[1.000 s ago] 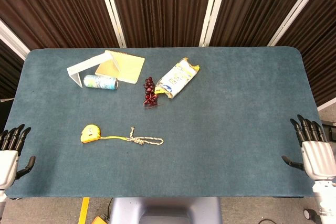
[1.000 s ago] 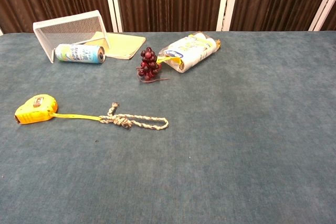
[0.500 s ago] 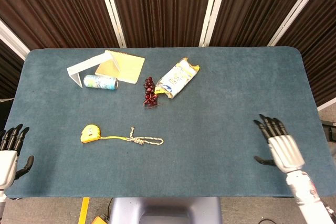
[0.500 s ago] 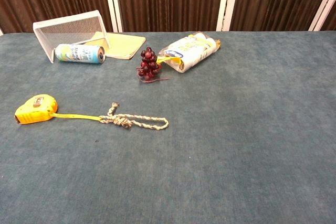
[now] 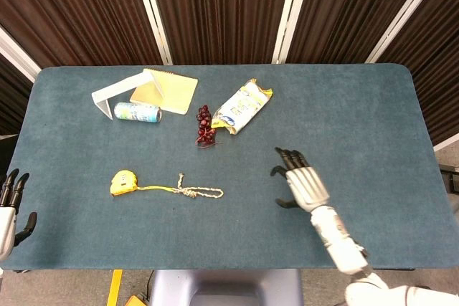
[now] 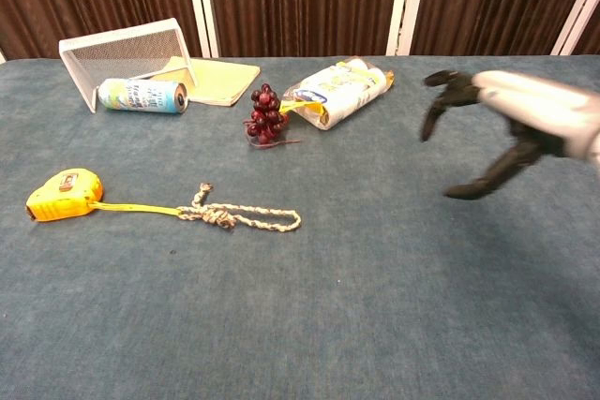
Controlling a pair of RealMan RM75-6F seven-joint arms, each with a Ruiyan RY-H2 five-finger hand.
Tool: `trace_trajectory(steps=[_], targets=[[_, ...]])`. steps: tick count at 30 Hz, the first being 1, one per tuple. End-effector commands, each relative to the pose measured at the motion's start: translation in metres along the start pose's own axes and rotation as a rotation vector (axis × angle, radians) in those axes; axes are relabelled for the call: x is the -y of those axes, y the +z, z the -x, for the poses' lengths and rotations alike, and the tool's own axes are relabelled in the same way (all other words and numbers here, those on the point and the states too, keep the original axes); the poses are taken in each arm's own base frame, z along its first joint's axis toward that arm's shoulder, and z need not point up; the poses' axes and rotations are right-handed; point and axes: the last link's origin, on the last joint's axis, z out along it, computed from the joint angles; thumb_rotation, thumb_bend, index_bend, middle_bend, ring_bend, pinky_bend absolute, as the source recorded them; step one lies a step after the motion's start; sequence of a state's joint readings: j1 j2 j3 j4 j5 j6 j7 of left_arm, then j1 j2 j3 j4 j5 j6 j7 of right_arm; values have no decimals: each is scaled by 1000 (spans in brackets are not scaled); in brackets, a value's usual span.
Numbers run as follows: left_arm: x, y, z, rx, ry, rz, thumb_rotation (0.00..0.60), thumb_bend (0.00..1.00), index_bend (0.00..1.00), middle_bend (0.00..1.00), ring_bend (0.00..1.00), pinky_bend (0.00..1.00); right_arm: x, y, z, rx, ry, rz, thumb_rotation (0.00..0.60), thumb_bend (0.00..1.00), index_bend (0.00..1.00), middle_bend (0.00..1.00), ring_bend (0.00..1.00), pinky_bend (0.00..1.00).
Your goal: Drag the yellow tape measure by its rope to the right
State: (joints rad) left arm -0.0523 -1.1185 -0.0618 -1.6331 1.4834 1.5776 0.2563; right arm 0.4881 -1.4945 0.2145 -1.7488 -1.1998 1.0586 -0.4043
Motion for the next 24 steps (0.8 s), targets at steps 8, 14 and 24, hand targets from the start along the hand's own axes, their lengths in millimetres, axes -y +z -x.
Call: trace_trajectory(steps=[8, 14, 24], targets=[[-8, 0, 7, 23, 41, 21, 600, 404, 22, 0, 0, 25, 55, 68, 32, 19, 52, 1, 600, 308, 529, 116, 87, 30], [-9, 0, 8, 24, 46, 18, 600, 405, 22, 0, 0, 25, 69, 82, 47, 40, 76, 5, 600, 352, 560, 116, 87, 24], [-5, 0, 6, 24, 36, 6, 600, 405, 22, 0, 0, 25, 78, 84, 57, 69, 85, -4, 600, 356, 564, 116, 87, 6]])
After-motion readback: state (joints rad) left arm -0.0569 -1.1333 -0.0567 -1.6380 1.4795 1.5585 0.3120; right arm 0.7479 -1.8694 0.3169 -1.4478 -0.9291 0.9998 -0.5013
